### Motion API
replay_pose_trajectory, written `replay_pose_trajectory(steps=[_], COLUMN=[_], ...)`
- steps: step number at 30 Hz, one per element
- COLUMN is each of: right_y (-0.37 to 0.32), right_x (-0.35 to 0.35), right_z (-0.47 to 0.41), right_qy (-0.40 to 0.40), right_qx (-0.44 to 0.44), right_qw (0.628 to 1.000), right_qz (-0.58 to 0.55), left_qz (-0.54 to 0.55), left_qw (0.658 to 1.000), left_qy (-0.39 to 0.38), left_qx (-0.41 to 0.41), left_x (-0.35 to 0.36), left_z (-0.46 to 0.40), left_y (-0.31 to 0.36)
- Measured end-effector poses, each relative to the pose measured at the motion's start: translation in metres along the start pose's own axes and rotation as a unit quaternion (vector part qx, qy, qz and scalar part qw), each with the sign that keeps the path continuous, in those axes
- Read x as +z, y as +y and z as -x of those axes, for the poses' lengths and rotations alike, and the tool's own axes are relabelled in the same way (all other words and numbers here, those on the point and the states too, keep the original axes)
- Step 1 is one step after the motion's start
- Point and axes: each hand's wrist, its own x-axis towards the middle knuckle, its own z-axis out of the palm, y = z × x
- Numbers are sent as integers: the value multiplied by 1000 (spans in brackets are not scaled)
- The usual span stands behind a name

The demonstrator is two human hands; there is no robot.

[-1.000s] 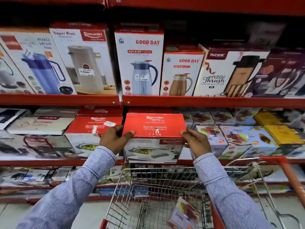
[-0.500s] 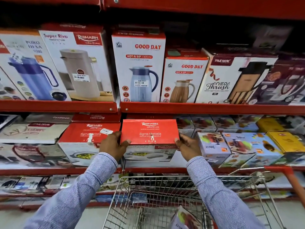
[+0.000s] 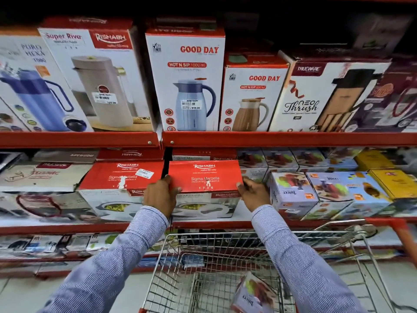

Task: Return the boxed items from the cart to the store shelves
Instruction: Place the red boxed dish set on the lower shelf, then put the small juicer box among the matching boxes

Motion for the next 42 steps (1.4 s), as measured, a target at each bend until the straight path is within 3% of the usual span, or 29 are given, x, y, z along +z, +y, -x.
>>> replay_pose_trajectory(steps=[6,14,18,26,31,35,38,42], right_y=[-10,21,61,184,257,316,355,381], right_x=[0,-8,-17,-31,-27,-13,-2,8], right_z=[-2,13,39,94,121,125,122,112], right_qy=[3,-23,21,92,51,-10,-109,-178], right_qx=[-5,-8,-8,117,246,344,331,260], right_qw=[999,1000,999,988,966,934,924,913], right_qz=[43,14,44,47,63,93,159,258], left_qz=[-42,-81,-87,-75,-2,64,93,122], left_qw=[993,992,978,959,938,905,869,852], left_qy=[41,-2,31,-131,-308,-422,-472,-466], left_qx=[107,92,185,238,158,-7,-112,-203], left_x=[4,13,34,124,189,244,281,325], left_z=[11,28,52,128,173,196,205,203], left_y=[4,4,1,2,10,25,35,32])
